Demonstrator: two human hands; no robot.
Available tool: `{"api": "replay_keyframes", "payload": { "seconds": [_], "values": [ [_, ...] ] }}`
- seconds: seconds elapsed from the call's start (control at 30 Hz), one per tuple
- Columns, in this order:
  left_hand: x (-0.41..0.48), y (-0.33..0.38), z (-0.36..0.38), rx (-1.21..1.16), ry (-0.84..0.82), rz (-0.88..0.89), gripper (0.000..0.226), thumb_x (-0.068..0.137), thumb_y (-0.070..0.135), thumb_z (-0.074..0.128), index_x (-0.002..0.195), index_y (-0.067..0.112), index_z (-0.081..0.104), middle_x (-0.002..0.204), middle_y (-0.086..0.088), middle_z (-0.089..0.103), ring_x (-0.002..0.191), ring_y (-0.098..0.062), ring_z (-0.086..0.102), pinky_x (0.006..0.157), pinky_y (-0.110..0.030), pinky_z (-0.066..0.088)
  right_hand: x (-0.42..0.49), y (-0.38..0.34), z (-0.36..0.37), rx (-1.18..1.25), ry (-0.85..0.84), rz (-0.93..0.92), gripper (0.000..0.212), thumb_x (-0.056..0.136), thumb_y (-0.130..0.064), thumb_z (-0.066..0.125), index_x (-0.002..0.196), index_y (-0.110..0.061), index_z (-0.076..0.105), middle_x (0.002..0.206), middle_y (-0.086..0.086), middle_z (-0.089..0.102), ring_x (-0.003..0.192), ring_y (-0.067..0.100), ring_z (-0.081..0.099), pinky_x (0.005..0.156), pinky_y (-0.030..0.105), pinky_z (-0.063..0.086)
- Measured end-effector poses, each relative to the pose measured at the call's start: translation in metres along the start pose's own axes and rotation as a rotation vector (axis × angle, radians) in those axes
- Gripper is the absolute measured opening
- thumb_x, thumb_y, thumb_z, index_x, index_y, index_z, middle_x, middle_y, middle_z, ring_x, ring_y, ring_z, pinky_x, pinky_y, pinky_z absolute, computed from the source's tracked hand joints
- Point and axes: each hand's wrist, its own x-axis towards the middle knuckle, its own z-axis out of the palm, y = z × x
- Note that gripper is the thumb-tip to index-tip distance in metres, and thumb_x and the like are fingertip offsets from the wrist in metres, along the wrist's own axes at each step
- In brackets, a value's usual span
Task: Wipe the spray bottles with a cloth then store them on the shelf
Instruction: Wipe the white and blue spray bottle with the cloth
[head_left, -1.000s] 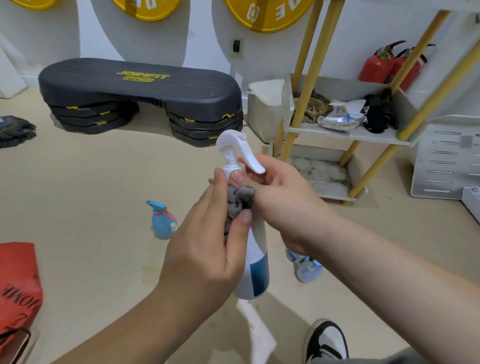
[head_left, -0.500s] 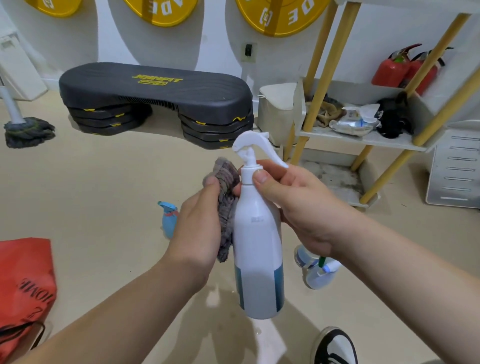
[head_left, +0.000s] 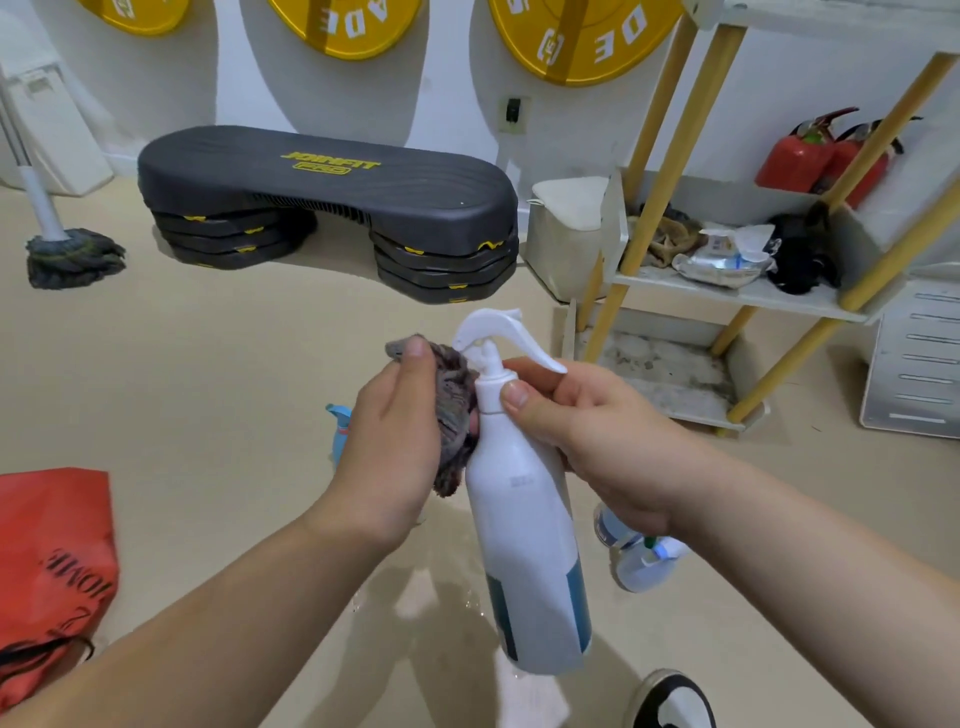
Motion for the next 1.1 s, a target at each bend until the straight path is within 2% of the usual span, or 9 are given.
{"api": "replay_keyframes", "payload": {
  "seconds": [0.17, 0.27, 0.4, 0.5, 0.63, 0.77, 0.9, 1.0, 1.1],
  "values": [
    [0.008, 0.014, -0.008, 0.023, 0.193, 0.04, 0.052, 0.112, 0.048, 0.028, 0.098, 0.016, 0.066, 0.086, 0.005, 0.069, 0.073, -0.011, 0.062, 0.055, -0.021, 0.049, 0.001, 0.003, -0.002, 0.058, -0.019, 0.138, 0.033, 0.109, -0.021, 0.048, 0.126, 0.003, 0.062, 0.107, 0.011, 0.077, 0.099, 0.025, 0.068, 0.096, 0.044, 0.049],
    [0.002, 0.015, -0.014, 0.279, 0.182, 0.598, 0.032, 0.112, 0.038, 0.033, 0.096, 0.027, 0.057, 0.094, 0.016, 0.063, 0.086, -0.004, 0.059, 0.078, -0.026, 0.046, 0.002, 0.004, -0.001, 0.083, -0.006, 0.164, 0.031, 0.109, -0.023, 0.049, 0.125, -0.002, 0.064, 0.107, 0.012, 0.077, 0.097, 0.026, 0.068, 0.098, 0.047, 0.049],
    [0.005, -0.01, -0.007, 0.698, -0.066, 1.045, 0.045, 0.103, 0.025, 0.049, 0.144, 0.008, 0.058, 0.149, -0.008, 0.055, 0.132, -0.03, 0.051, 0.112, -0.044, 0.041, 0.002, 0.005, 0.003, 0.02, 0.02, 0.118, 0.023, 0.103, -0.002, 0.052, 0.119, -0.005, 0.068, 0.109, 0.019, 0.075, 0.097, 0.027, 0.072, 0.087, 0.044, 0.051],
    [0.012, -0.016, -0.011, 0.489, -0.234, 0.924, 0.049, 0.106, 0.02, 0.047, 0.155, 0.018, 0.048, 0.16, -0.002, 0.046, 0.146, -0.018, 0.044, 0.121, -0.037, 0.036, -0.001, 0.001, 0.002, 0.016, 0.039, 0.091, 0.021, 0.1, -0.002, 0.057, 0.115, -0.007, 0.071, 0.11, 0.019, 0.075, 0.101, 0.028, 0.072, 0.09, 0.046, 0.051],
    [0.016, -0.007, -0.015, 0.094, -0.137, 0.384, 0.031, 0.112, 0.017, 0.043, 0.122, 0.035, 0.067, 0.087, -0.002, 0.072, 0.073, -0.008, 0.062, 0.068, -0.028, 0.055, -0.004, -0.006, -0.004, 0.109, -0.026, 0.084, 0.021, 0.106, -0.024, 0.055, 0.112, -0.012, 0.072, 0.105, 0.011, 0.077, 0.096, 0.025, 0.068, 0.092, 0.043, 0.05],
    [0.021, 0.004, -0.017, 0.08, 0.051, 0.272, 0.033, 0.111, 0.025, 0.044, 0.093, 0.037, 0.069, 0.075, 0.01, 0.07, 0.064, -0.013, 0.064, 0.055, -0.034, 0.054, 0.0, 0.001, -0.006, 0.09, 0.012, 0.129, 0.029, 0.108, -0.025, 0.051, 0.123, -0.005, 0.067, 0.107, 0.013, 0.077, 0.098, 0.027, 0.069, 0.101, 0.051, 0.048],
    [-0.006, 0.011, -0.015, 0.051, -0.092, 0.388, 0.037, 0.111, 0.026, 0.044, 0.096, 0.045, 0.072, 0.086, 0.025, 0.07, 0.079, 0.008, 0.062, 0.074, -0.01, 0.05, 0.002, 0.001, -0.005, 0.101, 0.063, 0.157, 0.025, 0.108, -0.025, 0.051, 0.115, -0.011, 0.07, 0.104, 0.008, 0.079, 0.096, 0.022, 0.071, 0.096, 0.045, 0.053],
    [-0.028, -0.013, -0.002, 0.386, -0.26, 0.583, 0.047, 0.102, 0.042, 0.038, 0.146, 0.047, 0.053, 0.142, 0.02, 0.057, 0.132, 0.001, 0.05, 0.113, -0.021, 0.038, 0.002, 0.001, -0.002, 0.116, 0.106, 0.132, 0.025, 0.108, -0.023, 0.052, 0.102, -0.014, 0.074, 0.095, 0.008, 0.078, 0.086, 0.02, 0.071, 0.082, 0.038, 0.055],
    [-0.03, -0.033, 0.006, 0.578, -0.254, 0.528, 0.062, 0.102, 0.042, 0.031, 0.164, 0.036, 0.027, 0.152, 0.019, 0.043, 0.139, -0.004, 0.039, 0.115, -0.022, 0.029, 0.005, 0.002, 0.0, 0.108, 0.255, 0.139, 0.026, 0.108, -0.025, 0.054, 0.113, -0.007, 0.072, 0.106, 0.016, 0.079, 0.093, 0.024, 0.075, 0.09, 0.041, 0.058]
  ]
}}
